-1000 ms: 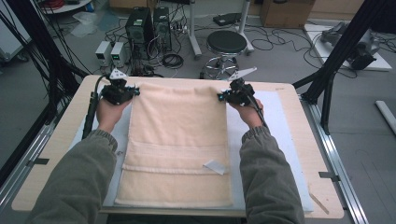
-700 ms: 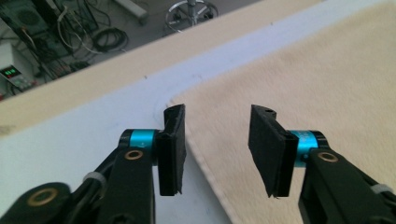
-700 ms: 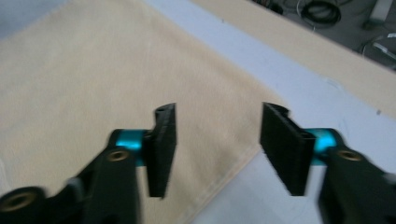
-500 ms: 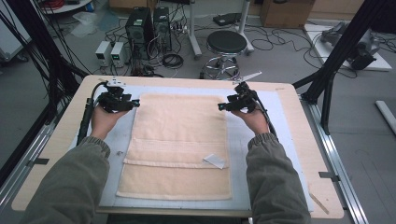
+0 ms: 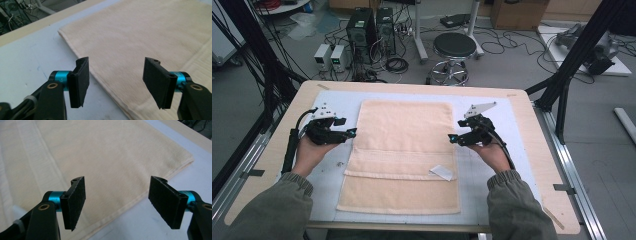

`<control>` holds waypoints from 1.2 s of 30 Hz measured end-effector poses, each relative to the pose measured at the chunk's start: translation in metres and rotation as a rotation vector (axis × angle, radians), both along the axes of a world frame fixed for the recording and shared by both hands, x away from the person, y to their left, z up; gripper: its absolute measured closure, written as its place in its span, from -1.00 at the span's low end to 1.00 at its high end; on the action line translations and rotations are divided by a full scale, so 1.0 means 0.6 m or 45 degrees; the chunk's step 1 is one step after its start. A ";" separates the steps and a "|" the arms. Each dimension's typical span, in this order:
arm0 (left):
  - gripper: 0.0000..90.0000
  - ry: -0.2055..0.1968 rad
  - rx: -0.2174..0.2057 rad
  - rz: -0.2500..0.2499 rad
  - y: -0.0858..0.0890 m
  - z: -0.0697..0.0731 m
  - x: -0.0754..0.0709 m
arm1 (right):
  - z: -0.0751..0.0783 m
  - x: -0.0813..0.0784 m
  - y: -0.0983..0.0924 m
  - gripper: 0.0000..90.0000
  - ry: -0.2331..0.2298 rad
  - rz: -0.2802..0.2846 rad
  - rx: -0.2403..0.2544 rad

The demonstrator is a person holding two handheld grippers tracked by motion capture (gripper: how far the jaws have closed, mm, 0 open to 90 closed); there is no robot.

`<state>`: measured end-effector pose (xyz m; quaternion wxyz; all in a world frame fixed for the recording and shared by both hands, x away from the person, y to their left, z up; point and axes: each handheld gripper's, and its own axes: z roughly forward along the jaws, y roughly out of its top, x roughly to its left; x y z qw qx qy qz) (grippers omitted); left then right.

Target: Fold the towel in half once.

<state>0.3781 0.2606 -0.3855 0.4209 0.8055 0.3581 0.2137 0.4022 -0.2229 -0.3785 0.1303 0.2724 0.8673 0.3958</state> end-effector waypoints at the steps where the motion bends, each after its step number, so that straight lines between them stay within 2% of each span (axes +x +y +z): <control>1: -0.19 0.000 0.002 -0.011 0.000 -0.001 -0.008 | -0.001 -0.007 -0.001 -0.36 -0.006 0.002 -0.010; 4: -0.21 -0.014 0.010 -0.032 -0.001 -0.008 -0.032 | -0.005 -0.032 -0.010 -0.38 -0.030 0.008 -0.022; 6: -0.26 0.011 0.034 -0.057 -0.006 -0.010 -0.044 | -0.011 -0.051 -0.018 -0.39 -0.043 0.003 -0.014; 8: -0.29 -0.008 0.040 -0.080 -0.010 -0.012 -0.058 | -0.012 -0.061 -0.019 -0.45 -0.002 0.011 -0.046; 10: -0.29 -0.012 0.038 -0.097 -0.014 -0.014 -0.071 | -0.009 -0.074 -0.017 -0.45 -0.009 0.033 -0.061; 12: -0.30 -0.009 0.035 -0.110 -0.018 -0.018 -0.080 | -0.009 -0.092 -0.016 -0.40 -0.086 0.039 -0.035; 17: -0.33 -0.020 -0.002 -0.112 -0.020 -0.029 -0.100 | -0.033 -0.114 -0.013 -0.42 -0.045 0.052 -0.013; 18: -0.35 -0.015 -0.001 -0.113 -0.021 -0.032 -0.102 | -0.037 -0.116 -0.009 -0.41 -0.041 0.067 -0.027; 21: -0.38 -0.007 0.001 -0.111 -0.025 -0.043 -0.106 | -0.048 -0.119 0.003 -0.41 -0.030 0.089 -0.007; 24: -0.40 0.022 0.023 -0.129 -0.027 -0.053 -0.104 | -0.058 -0.116 0.017 -0.35 -0.020 0.124 -0.029; 28: -0.42 0.061 0.024 -0.120 -0.028 -0.064 -0.097 | -0.074 -0.107 0.032 -0.18 0.001 0.160 -0.050; 30: -0.40 0.079 0.045 -0.121 -0.030 -0.070 -0.094 | -0.082 -0.103 0.039 -0.09 0.016 0.186 -0.078; 33: -0.19 0.092 0.056 -0.163 -0.034 -0.074 -0.092 | -0.091 -0.098 0.048 0.12 0.039 0.236 -0.109; 36: 0.07 0.131 0.084 -0.203 -0.038 -0.082 -0.088 | -0.094 -0.095 0.050 0.30 0.082 0.259 -0.083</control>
